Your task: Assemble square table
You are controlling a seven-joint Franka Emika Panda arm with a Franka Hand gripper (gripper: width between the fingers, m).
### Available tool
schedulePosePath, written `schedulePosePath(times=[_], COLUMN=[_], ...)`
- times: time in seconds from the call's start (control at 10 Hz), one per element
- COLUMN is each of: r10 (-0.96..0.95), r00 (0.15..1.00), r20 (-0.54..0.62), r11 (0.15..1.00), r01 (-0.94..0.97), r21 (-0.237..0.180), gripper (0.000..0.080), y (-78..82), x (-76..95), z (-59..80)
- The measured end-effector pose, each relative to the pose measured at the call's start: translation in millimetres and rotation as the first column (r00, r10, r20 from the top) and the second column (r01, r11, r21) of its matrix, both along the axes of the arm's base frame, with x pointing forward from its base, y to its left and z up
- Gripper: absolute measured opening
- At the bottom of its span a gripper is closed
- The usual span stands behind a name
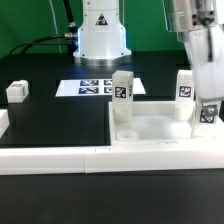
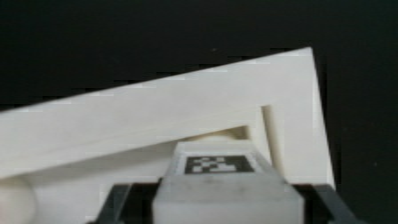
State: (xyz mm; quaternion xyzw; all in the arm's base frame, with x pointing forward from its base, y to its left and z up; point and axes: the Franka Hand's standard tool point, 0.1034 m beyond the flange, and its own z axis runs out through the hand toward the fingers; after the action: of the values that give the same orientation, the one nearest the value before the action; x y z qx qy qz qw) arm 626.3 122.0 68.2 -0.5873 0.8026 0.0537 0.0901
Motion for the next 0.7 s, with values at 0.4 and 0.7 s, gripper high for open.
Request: schedulePosePath(times=[0.4,0.7], r10=[0.549,0.749], r00=[0.835,0.660], r20=[0.040,0.060], r11=[0.836,0.663], r01=[-0.546,-0.743], r21=[-0.057,-0.092], gripper=[0.0620,0.0648], y=[2.1,2.0], x=[1.1,0.9], z=[3.3,3.0])
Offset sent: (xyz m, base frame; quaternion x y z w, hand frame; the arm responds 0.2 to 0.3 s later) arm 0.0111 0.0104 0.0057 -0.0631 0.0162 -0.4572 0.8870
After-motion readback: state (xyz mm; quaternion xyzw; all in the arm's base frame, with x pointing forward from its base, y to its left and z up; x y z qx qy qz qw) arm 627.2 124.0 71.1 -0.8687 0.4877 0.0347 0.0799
